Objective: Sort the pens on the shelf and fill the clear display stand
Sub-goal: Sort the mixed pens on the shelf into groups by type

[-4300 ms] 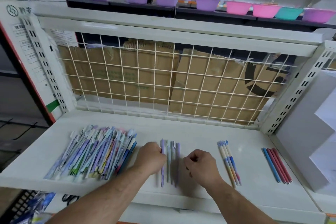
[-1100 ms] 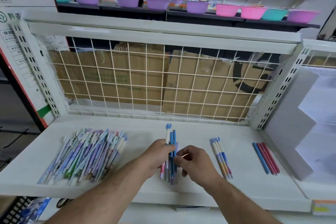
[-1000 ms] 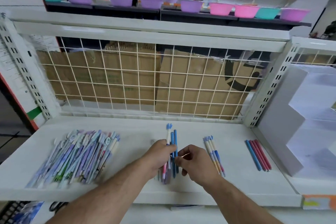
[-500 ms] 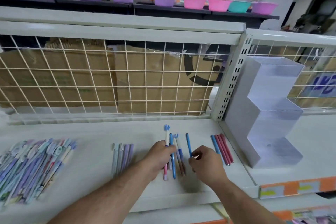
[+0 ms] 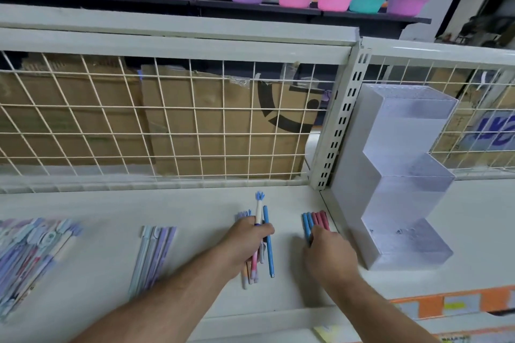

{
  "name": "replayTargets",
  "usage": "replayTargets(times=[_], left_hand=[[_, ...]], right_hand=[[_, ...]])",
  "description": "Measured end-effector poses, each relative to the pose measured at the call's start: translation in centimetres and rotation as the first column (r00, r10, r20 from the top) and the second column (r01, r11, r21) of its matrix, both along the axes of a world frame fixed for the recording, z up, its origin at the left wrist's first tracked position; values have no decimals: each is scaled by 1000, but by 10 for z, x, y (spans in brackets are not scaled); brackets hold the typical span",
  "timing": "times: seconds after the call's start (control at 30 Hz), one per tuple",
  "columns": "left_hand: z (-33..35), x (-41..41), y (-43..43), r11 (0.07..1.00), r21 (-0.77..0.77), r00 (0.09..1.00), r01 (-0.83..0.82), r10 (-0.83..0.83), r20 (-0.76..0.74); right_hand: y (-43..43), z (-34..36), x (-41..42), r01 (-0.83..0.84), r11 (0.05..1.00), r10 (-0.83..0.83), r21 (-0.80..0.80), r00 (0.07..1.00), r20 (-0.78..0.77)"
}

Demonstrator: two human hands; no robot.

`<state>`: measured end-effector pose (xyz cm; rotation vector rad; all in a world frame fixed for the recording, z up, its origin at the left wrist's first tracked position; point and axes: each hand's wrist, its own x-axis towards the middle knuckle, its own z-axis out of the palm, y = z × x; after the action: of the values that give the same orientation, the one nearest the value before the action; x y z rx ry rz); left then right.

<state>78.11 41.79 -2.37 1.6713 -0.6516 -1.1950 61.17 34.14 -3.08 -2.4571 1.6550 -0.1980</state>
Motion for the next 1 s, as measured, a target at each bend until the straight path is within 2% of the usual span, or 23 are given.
replayTargets(times=[0.1, 0.17, 0.23, 0.3, 0.37, 0.43, 0.57, 0.67, 0.73, 1.0], left_hand=[[-1, -3, -4, 1000, 24, 1000, 9, -9, -14], [-1, -5, -5, 999, 32, 1000, 8, -8, -15], [-1, -7, -7, 1000, 29, 1000, 9, -9, -9], [0, -9, -10, 1000, 16, 1000, 2, -2, 23], [-1, -11, -11, 1000, 3, 999, -7, 7, 36], [-1, -13, -12, 1000, -2, 999, -10, 10, 42], [-2, -13, -12, 999, -21, 999, -48, 48, 7], [-1, -10, -10, 995, -12, 994, -99, 98, -55], [1, -8, -6, 994, -16, 988, -112, 109, -111], [11, 0, 7, 993, 7, 979, -115, 115, -166]], right_hand=[[-1, 1, -2, -1, 1000, 1, -29, 1000, 1], [0, 1, -1, -24, 1000, 25, -12, 994, 102], [4, 3, 3, -80, 992, 41, 102, 939, 342], [8, 7, 7, -181, 929, -50, 323, 802, 595], [14, 10, 9, -294, 834, -126, 467, 722, 680], [16, 10, 10, -325, 816, -116, 478, 717, 687], [13, 6, 12, -232, 902, -50, 363, 781, 623], [5, 0, 9, -100, 980, 23, 173, 917, 399], [1, -3, 6, -87, 994, 69, 64, 968, 243], [-2, -8, 4, -126, 990, 127, -59, 991, 28]])
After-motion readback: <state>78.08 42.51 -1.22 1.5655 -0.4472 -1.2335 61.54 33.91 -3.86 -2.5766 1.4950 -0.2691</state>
